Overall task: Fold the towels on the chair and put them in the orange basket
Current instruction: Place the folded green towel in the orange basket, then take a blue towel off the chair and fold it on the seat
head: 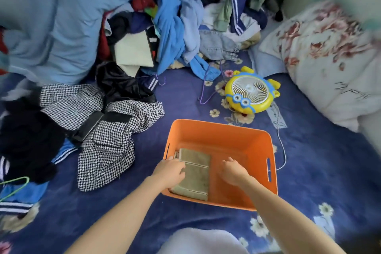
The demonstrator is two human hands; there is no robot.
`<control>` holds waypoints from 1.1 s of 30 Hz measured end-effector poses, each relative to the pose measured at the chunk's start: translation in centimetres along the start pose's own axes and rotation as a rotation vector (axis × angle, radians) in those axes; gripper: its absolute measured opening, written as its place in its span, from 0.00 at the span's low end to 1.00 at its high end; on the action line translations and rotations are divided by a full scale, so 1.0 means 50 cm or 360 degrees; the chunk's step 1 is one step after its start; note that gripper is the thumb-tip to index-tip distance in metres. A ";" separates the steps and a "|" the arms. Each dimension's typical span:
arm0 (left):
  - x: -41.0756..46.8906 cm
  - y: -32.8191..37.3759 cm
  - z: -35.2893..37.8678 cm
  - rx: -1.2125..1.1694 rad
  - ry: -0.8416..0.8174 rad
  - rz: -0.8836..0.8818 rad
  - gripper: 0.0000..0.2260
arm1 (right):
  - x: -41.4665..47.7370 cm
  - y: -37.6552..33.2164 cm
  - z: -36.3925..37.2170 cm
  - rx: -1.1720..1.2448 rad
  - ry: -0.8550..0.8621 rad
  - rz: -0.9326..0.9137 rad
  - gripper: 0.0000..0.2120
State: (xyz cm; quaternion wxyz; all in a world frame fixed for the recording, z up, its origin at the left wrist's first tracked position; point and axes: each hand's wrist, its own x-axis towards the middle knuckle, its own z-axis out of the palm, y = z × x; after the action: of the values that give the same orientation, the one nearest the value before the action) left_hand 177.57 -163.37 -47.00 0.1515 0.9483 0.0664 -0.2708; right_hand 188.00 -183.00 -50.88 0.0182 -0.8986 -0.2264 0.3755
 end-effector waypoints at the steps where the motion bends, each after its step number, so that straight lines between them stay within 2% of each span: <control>1: -0.012 -0.003 -0.023 0.0010 0.0064 -0.0002 0.11 | -0.017 -0.006 -0.033 -0.0018 0.0085 -0.0010 0.21; 7: -0.084 -0.025 -0.144 0.0062 0.0425 0.0073 0.07 | -0.130 -0.046 -0.186 -0.0051 0.0517 0.0026 0.19; 12: -0.116 -0.004 -0.202 0.0033 0.0785 0.0312 0.13 | -0.233 -0.083 -0.216 -0.0058 0.0813 -0.0085 0.21; 17: -0.146 0.060 -0.226 -0.0055 0.1041 0.0559 0.12 | -0.349 -0.081 -0.211 -0.0029 0.1016 -0.0035 0.23; 22: -0.164 0.136 -0.215 -0.0080 0.1026 0.0775 0.12 | -0.446 -0.024 -0.158 -0.0056 0.1063 0.0178 0.24; 30: -0.212 0.326 -0.122 0.0094 0.0865 0.1124 0.13 | -0.637 0.116 -0.005 0.0111 0.1147 0.0574 0.23; 33: -0.259 0.424 -0.070 0.0031 0.0832 0.1282 0.17 | -0.745 0.168 0.074 0.0249 0.1210 0.0702 0.22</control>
State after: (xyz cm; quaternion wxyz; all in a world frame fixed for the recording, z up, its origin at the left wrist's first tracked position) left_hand 172.74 -182.83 -31.92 0.2138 0.9362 -0.2731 0.0563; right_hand 165.86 -206.72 -30.40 0.0876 -0.9955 0.0225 0.0295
